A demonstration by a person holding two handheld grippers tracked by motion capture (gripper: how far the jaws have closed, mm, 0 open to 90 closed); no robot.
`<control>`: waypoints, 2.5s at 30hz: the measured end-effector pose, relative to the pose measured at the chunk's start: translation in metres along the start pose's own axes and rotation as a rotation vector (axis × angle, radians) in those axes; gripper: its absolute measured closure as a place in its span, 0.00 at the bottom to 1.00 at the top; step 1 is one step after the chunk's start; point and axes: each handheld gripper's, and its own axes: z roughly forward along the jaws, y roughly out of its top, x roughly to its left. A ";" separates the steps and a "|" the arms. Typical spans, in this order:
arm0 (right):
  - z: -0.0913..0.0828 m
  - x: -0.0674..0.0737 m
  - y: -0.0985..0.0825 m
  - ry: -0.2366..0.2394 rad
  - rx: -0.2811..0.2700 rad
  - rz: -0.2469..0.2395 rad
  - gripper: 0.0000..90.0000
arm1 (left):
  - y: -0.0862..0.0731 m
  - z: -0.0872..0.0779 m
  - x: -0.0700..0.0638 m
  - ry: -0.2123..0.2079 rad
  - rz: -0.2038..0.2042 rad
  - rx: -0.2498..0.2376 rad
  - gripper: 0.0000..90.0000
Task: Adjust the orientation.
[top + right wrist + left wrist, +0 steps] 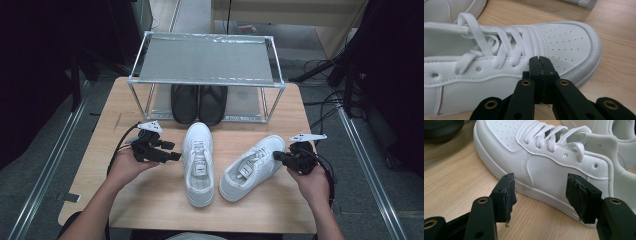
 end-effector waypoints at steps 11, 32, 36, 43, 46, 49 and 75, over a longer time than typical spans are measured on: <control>0.023 0.010 0.021 -0.011 -0.014 -0.021 1.00 | -0.007 -0.005 -0.004 0.006 0.001 -0.003 0.45; 0.021 0.007 0.028 0.030 -0.060 -0.014 0.72 | -0.005 -0.002 -0.004 -0.003 0.008 -0.010 0.45; 0.013 0.008 0.022 0.022 -0.073 -0.014 0.62 | -0.001 0.000 -0.003 -0.006 0.013 -0.005 0.45; 0.005 0.013 0.011 0.025 -0.068 -0.002 0.52 | 0.005 0.004 -0.002 -0.017 0.026 -0.004 0.45; 0.001 0.016 0.007 0.028 -0.066 -0.001 0.50 | 0.007 0.006 -0.002 -0.024 0.029 -0.003 0.45; -0.003 0.020 0.002 0.030 -0.065 -0.007 0.50 | 0.010 0.007 -0.002 -0.027 0.032 -0.002 0.45; 0.004 0.039 -0.009 0.041 -0.013 -0.005 0.59 | 0.014 0.013 -0.003 -0.034 0.042 0.008 0.45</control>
